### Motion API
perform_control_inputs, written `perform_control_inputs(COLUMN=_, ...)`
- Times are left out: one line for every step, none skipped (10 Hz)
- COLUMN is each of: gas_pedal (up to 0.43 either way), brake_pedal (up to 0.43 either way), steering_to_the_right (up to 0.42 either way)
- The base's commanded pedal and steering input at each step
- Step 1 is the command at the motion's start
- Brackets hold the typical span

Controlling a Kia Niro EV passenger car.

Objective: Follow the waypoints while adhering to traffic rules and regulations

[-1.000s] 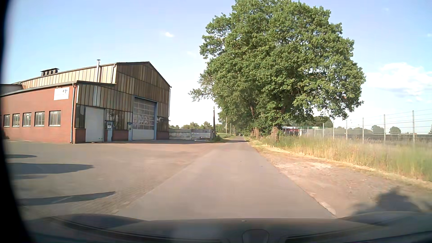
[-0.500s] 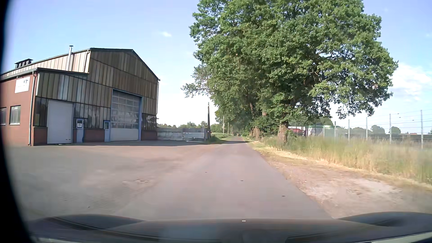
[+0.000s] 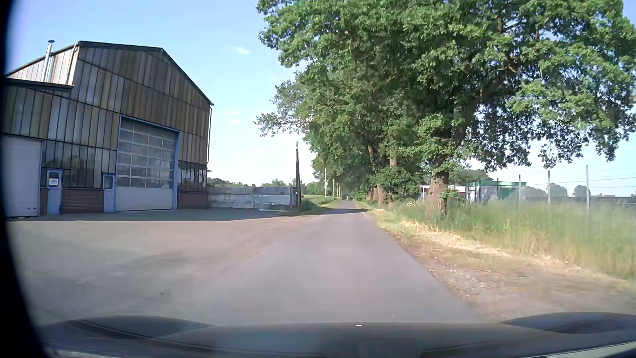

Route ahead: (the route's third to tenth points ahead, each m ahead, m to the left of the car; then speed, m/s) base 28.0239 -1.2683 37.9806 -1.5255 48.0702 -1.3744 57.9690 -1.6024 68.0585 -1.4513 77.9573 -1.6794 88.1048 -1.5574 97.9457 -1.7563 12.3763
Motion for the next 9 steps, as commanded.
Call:
perform_control_inputs(gas_pedal=0.268, brake_pedal=0.006, steering_to_the_right=0.005)
perform_control_inputs(gas_pedal=0.268, brake_pedal=0.006, steering_to_the_right=0.005)
perform_control_inputs(gas_pedal=0.268, brake_pedal=0.006, steering_to_the_right=0.005)
perform_control_inputs(gas_pedal=0.268, brake_pedal=0.006, steering_to_the_right=0.005)
perform_control_inputs(gas_pedal=0.260, brake_pedal=0.006, steering_to_the_right=0.005)
perform_control_inputs(gas_pedal=0.260, brake_pedal=0.006, steering_to_the_right=0.005)
perform_control_inputs(gas_pedal=0.260, brake_pedal=0.006, steering_to_the_right=0.005)
perform_control_inputs(gas_pedal=0.260, brake_pedal=0.006, steering_to_the_right=0.004)
perform_control_inputs(gas_pedal=0.260, brake_pedal=0.006, steering_to_the_right=0.005)
